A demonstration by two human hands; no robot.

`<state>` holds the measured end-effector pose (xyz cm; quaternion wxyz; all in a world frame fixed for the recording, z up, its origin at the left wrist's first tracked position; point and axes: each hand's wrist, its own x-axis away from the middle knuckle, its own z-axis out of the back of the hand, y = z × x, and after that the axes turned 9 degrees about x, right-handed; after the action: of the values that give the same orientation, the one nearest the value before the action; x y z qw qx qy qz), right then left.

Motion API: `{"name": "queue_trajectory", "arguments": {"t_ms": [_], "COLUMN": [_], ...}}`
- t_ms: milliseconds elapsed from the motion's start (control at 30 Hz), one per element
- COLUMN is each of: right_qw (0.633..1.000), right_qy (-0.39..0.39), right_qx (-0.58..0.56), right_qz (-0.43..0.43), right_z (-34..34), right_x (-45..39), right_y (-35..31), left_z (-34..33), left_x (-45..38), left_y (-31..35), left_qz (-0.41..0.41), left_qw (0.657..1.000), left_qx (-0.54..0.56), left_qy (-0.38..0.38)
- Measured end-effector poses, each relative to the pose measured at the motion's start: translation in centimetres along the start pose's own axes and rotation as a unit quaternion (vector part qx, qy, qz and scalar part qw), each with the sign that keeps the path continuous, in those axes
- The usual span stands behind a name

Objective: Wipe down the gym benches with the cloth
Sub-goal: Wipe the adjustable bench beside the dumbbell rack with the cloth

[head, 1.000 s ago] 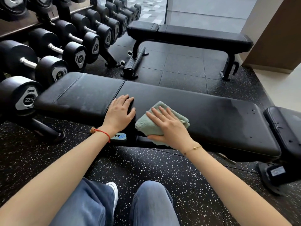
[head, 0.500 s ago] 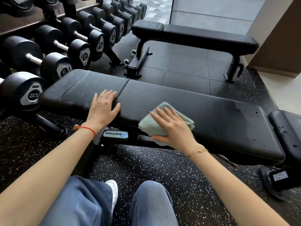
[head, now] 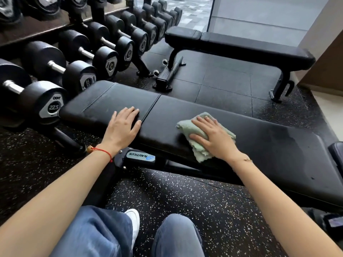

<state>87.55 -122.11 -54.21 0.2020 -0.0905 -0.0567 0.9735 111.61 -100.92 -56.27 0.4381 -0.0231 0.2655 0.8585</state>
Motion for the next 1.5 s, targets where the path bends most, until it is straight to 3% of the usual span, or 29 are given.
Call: {"name": "queue_trajectory", "arguments": {"t_ms": [133, 267, 333, 400, 533, 633, 767, 900, 1100, 1167, 1367, 1500], "right_qw": [0.997, 0.998, 0.988, 0.984, 0.999, 0.998, 0.997, 0.987, 0.996, 0.995, 0.998, 0.999], "right_qy": [-0.01, -0.013, -0.015, -0.031, -0.027, -0.026, -0.026, -0.019, 0.01, -0.002, 0.006, 0.018], "right_qx": [0.049, 0.015, 0.01, -0.006, -0.006, 0.052, 0.014, -0.016, 0.026, 0.048, 0.015, 0.002], "right_qz": [-0.058, 0.065, 0.152, 0.177, 0.035, -0.034, 0.078, 0.16, -0.087, -0.092, 0.053, -0.051], "right_z": [-1.6, -2.2, -1.6, -0.8, -0.1, -1.2, -2.8, -2.1, 0.0, -0.3, 0.3, 2.1], "right_x": [-7.4, -5.1, -1.4, 0.5, -4.2, -10.5, -10.3, -3.6, -4.7, -4.3, 7.0, 8.0], "right_y": [-4.1, -7.8, -7.0, -4.6, 0.0, -2.7, -8.6, -5.6, 2.8, 1.2, -1.3, 5.1], "left_z": [-0.2, -0.2, -0.2, -0.3, -0.4, -0.2, 0.2, 0.3, 0.5, 0.3, -1.9, -3.7], "left_x": [0.0, 0.0, 0.0, 0.0, 0.0, 0.0, -0.1, 0.0, 0.0, 0.0, -0.2, -0.1], "left_y": [0.0, -0.3, -0.4, -0.5, -0.3, -0.3, -0.5, -0.6, 0.3, 1.4, 6.3, 8.8], "left_qz": [0.003, -0.005, -0.009, -0.012, -0.012, -0.008, -0.011, -0.017, 0.006, 0.011, -0.077, -0.105], "left_qw": [1.0, 1.0, 1.0, 1.0, 1.0, 1.0, 1.0, 1.0, 1.0, 0.999, 0.997, 0.992], "left_qx": [-0.014, -0.02, -0.018, -0.019, -0.014, 0.002, 0.01, 0.013, 0.023, 0.03, 0.033, 0.051], "left_qy": [0.0, 0.001, 0.002, 0.005, 0.005, 0.001, -0.006, -0.009, -0.003, 0.01, 0.001, -0.038]}}
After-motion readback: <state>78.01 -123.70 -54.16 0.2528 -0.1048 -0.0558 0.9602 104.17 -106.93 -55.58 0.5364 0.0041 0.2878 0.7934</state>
